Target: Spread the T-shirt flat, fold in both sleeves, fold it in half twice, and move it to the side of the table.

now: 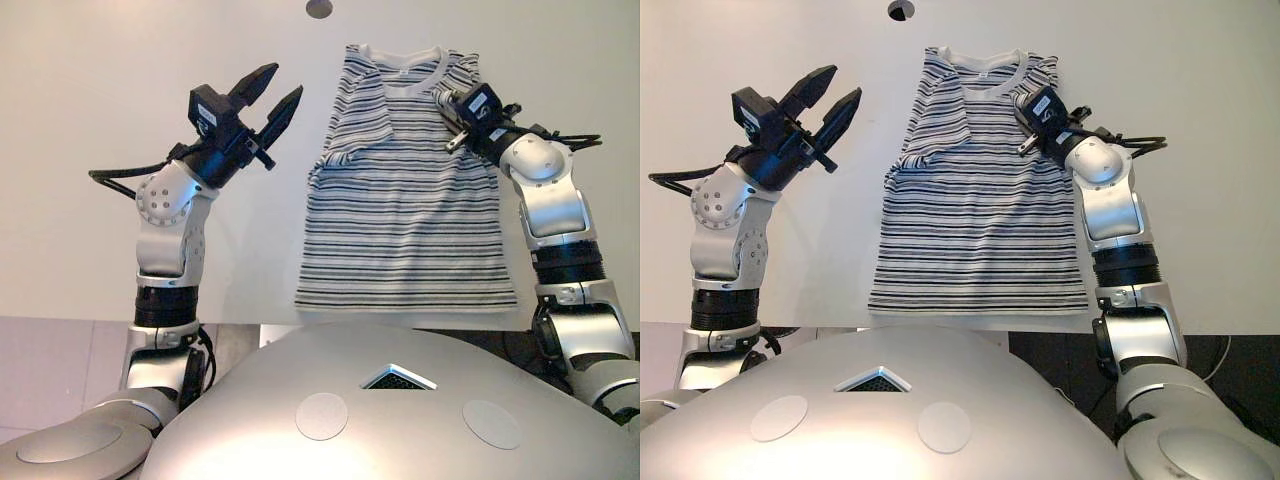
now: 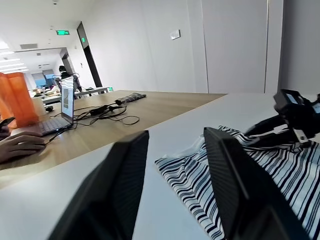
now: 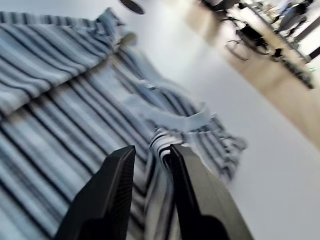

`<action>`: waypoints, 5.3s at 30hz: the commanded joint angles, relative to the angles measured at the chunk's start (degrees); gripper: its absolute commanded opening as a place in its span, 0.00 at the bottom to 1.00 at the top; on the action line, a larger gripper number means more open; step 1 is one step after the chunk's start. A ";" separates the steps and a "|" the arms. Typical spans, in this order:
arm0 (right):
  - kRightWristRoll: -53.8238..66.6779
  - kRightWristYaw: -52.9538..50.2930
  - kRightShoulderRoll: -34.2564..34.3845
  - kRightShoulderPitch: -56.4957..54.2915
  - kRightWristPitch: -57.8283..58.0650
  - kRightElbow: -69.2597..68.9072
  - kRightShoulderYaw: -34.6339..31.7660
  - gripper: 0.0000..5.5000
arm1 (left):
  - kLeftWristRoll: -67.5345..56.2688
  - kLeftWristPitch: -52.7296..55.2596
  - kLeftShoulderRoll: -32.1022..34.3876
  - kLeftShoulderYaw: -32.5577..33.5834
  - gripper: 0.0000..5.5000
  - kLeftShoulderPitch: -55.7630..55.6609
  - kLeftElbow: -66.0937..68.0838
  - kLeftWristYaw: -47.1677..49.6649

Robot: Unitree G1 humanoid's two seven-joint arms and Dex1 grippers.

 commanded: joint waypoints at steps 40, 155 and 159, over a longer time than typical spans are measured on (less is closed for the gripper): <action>-5.97 32.42 -33.34 51.80 -35.75 -27.50 -28.54 0.42 | 61.60 -60.06 37.48 -5.53 0.63 28.86 -2.50 14.24; -1.24 16.10 -25.76 19.76 -30.99 -21.44 -21.24 0.00 | 25.75 -28.84 25.28 3.45 0.00 9.74 -5.99 4.35; -9.14 12.36 -21.48 3.85 -24.92 -11.77 -11.51 0.00 | 33.73 -28.30 21.19 0.77 0.00 1.33 3.40 9.65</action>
